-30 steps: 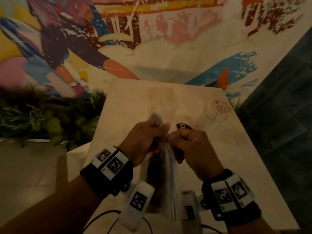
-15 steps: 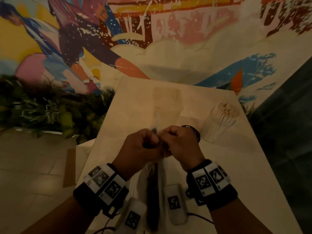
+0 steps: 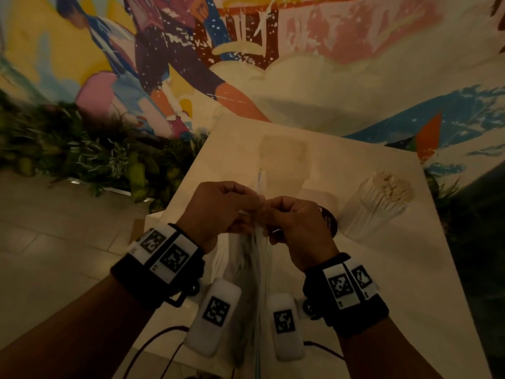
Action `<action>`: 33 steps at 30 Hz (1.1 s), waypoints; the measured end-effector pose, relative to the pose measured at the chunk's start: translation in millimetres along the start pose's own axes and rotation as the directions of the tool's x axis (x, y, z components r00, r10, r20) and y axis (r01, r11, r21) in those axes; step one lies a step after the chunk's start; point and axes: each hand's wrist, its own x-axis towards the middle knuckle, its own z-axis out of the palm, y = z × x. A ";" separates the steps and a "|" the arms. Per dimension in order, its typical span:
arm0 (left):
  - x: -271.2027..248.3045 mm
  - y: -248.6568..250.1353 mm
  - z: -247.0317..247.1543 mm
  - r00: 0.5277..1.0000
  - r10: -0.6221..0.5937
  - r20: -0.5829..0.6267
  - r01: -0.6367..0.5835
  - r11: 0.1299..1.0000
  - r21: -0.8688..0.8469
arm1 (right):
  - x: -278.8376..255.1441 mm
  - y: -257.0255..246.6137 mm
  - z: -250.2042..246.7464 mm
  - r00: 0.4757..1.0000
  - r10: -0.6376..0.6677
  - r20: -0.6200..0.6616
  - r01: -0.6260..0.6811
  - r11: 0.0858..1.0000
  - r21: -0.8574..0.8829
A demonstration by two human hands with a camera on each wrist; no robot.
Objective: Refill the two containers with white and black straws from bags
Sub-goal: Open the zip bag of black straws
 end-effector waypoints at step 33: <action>5.5 -8.5 17.2 0.940 0.064 0.334 -0.145 0.964 0.224 | -5.0 9.1 0.2 0.990 0.138 -0.040 -0.103 0.873 0.477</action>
